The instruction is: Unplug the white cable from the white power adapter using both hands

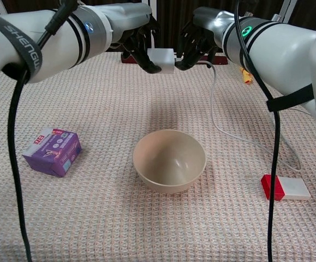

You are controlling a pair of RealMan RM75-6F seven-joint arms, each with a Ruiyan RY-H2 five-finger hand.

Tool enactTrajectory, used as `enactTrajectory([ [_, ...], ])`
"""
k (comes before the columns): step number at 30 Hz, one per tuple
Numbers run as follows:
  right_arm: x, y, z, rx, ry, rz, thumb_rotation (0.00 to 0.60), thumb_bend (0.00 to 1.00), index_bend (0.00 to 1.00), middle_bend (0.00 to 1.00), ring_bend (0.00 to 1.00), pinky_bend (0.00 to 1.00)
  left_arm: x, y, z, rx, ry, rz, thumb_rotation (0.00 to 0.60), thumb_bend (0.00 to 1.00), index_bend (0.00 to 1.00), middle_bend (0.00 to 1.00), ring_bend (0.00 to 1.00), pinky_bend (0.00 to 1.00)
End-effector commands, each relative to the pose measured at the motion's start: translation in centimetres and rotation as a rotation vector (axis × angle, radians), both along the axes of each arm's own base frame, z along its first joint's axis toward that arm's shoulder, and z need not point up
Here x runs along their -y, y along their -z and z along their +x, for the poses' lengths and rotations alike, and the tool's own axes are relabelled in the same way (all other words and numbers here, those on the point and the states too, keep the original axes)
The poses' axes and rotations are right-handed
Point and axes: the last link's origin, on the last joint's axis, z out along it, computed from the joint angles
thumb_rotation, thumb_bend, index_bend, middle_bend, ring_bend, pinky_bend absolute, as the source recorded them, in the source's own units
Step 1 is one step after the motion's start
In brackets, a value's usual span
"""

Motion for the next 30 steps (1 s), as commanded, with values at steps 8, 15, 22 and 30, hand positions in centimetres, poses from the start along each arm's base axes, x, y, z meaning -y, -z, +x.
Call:
enactTrajectory([
  [8, 0.0, 0.1, 0.0, -0.001, 0.004, -0.001, 0.6, 0.44, 0.66, 0.5, 0.38, 0.56, -0.1, -0.1, -0.1, -0.009, 0.004, 0.013, 0.519, 0.31, 0.56, 0.52, 0.7, 0.94],
  [15, -0.1, -0.4, -1.0, -0.013, 0.015, -0.016, 0.6, 0.44, 0.66, 0.5, 0.38, 0.56, -0.9, -0.4, -1.5, -0.031, -0.011, 0.035, 0.519, 0.32, 0.56, 0.52, 0.7, 0.94],
  [22, 0.3, -0.9, -3.0, -0.043, 0.043, -0.028, 0.6, 0.44, 0.67, 0.5, 0.38, 0.56, -2.4, 0.6, -6.0, -0.082, -0.066, 0.021, 0.522, 0.32, 0.56, 0.5, 0.7, 0.94],
  [30, 1.1, 0.0, -4.0, -0.049, 0.065, 0.008, 0.6, 0.44, 0.59, 0.44, 0.36, 0.5, -3.6, 1.9, -9.2, -0.199, -0.069, 0.027, 0.577, 0.3, 0.47, 0.44, 0.54, 0.88],
])
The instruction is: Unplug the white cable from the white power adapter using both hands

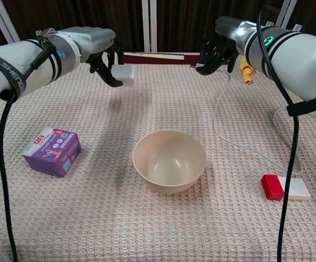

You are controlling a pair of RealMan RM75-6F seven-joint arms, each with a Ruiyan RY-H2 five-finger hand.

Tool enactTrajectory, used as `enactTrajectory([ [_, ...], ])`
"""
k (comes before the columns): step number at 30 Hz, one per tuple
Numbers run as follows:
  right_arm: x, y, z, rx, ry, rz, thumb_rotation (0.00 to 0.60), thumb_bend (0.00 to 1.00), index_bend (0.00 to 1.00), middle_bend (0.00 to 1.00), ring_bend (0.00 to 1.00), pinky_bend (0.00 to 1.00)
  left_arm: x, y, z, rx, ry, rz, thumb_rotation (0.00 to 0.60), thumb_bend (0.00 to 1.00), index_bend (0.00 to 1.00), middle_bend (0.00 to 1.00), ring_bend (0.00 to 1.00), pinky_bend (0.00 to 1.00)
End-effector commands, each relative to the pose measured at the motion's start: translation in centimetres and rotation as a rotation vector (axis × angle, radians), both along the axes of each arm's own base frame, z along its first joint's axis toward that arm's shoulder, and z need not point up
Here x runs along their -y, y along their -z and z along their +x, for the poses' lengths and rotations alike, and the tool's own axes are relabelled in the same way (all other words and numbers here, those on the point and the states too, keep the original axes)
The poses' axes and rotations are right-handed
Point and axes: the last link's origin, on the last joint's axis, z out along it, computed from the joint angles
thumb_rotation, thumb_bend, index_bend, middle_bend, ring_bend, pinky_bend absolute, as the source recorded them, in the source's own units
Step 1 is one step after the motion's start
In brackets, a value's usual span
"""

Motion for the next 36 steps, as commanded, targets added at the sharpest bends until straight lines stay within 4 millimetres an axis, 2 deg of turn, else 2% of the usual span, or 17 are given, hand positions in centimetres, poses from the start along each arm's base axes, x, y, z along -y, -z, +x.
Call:
enactTrajectory([
  [1, 0.3, 0.4, -0.3, 0.004, 0.006, 0.02, 0.6, 0.42, 0.53, 0.42, 0.33, 0.47, 0.0, 0.8, -1.2, -0.057, 0.004, -0.024, 0.59, 0.29, 0.4, 0.41, 0.49, 0.81],
  [4, 0.4, 0.5, -0.5, 0.003, 0.0, 0.035, 0.6, 0.36, 0.34, 0.35, 0.25, 0.39, -0.1, 0.6, -1.7, -0.065, 0.002, -0.028, 0.597, 0.24, 0.25, 0.3, 0.33, 0.56],
  [7, 0.5, 0.0, -0.7, -0.006, -0.012, 0.029, 0.6, 0.34, 0.24, 0.3, 0.22, 0.36, -0.1, -0.4, -2.0, -0.058, 0.005, -0.017, 0.598, 0.21, 0.21, 0.25, 0.26, 0.44],
  [10, 0.5, -1.6, -1.2, -0.021, -0.036, -0.001, 0.6, 0.33, 0.21, 0.28, 0.21, 0.35, 0.1, -2.3, -2.5, -0.015, 0.01, 0.01, 0.598, 0.21, 0.21, 0.24, 0.24, 0.39],
  [13, 0.2, -4.3, -2.5, -0.025, -0.055, -0.048, 0.6, 0.33, 0.2, 0.28, 0.21, 0.35, 0.6, -5.2, -3.5, -0.001, 0.035, 0.07, 0.6, 0.21, 0.21, 0.24, 0.24, 0.39],
  [16, -0.6, -7.8, -4.6, -0.03, -0.072, -0.108, 0.6, 0.34, 0.2, 0.29, 0.21, 0.35, 1.5, -8.6, -5.4, -0.023, 0.064, 0.145, 0.6, 0.2, 0.21, 0.24, 0.24, 0.38],
  [19, -2.1, -11.3, -7.4, -0.041, -0.086, -0.132, 0.6, 0.35, 0.21, 0.27, 0.17, 0.33, 3.0, -12.2, -7.9, -0.052, 0.067, 0.202, 0.6, 0.2, 0.21, 0.24, 0.23, 0.35],
  [22, -4.4, -15.0, -11.2, -0.135, -0.103, -0.113, 0.6, 0.36, 0.17, 0.2, 0.09, 0.27, 5.3, -15.8, -11.0, -0.055, 0.059, 0.267, 0.6, 0.2, 0.21, 0.24, 0.21, 0.29],
  [24, -5.8, -16.9, -13.2, -0.195, -0.101, -0.124, 0.6, 0.36, 0.13, 0.16, 0.03, 0.19, 6.8, -17.7, -12.9, -0.052, 0.047, 0.298, 0.6, 0.2, 0.21, 0.24, 0.21, 0.27],
  [26, -7.8, -18.6, -15.1, -0.212, -0.095, -0.152, 0.6, 0.36, 0.11, 0.14, 0.01, 0.16, 8.8, -19.4, -15.2, -0.05, 0.03, 0.323, 0.6, 0.21, 0.22, 0.24, 0.2, 0.26],
  [31, -12.2, -20.4, -18.7, -0.153, -0.072, -0.18, 0.6, 0.36, 0.09, 0.13, 0.0, 0.14, 14.3, -22.1, -19.4, -0.038, -0.021, 0.37, 0.6, 0.2, 0.22, 0.24, 0.18, 0.24],
  [36, -15.9, -20.5, -21.1, -0.116, -0.055, -0.225, 0.6, 0.36, 0.09, 0.12, 0.0, 0.13, 20.1, -22.2, -21.8, -0.006, -0.077, 0.393, 0.6, 0.2, 0.22, 0.24, 0.17, 0.23],
])
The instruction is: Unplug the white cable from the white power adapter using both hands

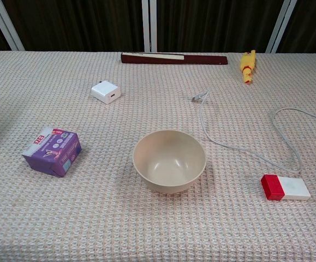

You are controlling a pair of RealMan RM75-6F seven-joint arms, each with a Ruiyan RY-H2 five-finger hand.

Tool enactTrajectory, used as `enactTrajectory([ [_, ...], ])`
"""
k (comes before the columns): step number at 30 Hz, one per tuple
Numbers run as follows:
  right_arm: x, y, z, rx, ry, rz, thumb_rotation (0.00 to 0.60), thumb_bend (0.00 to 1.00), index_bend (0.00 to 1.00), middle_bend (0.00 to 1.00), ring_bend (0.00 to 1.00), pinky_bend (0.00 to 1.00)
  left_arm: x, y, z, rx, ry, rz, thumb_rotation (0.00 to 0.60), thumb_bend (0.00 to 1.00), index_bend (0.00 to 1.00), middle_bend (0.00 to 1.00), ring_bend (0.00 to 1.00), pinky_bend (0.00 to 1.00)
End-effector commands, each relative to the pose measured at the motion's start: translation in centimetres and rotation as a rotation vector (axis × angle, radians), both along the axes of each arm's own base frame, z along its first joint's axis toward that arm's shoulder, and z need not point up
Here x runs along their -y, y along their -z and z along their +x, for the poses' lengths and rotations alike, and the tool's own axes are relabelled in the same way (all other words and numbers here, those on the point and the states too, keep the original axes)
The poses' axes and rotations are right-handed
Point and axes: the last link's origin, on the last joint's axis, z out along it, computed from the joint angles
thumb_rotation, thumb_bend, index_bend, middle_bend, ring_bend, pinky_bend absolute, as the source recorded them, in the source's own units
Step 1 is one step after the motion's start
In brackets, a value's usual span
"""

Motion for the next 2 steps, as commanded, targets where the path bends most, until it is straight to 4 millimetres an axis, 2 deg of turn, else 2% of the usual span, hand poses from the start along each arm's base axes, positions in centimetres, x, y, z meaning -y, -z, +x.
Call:
enactTrajectory([
  [1, -4.01, -0.55, -2.54, 0.025, 0.02, -0.034, 0.6, 0.36, 0.09, 0.12, 0.0, 0.13, 4.78, -0.23, -1.74, 0.025, -0.044, 0.017, 0.6, 0.2, 0.22, 0.24, 0.17, 0.23],
  [2, -4.57, -0.44, -2.86, 0.034, 0.023, -0.043, 0.6, 0.36, 0.09, 0.12, 0.0, 0.13, 5.78, -0.01, -1.98, 0.024, -0.055, 0.018, 0.6, 0.2, 0.22, 0.24, 0.17, 0.23],
])
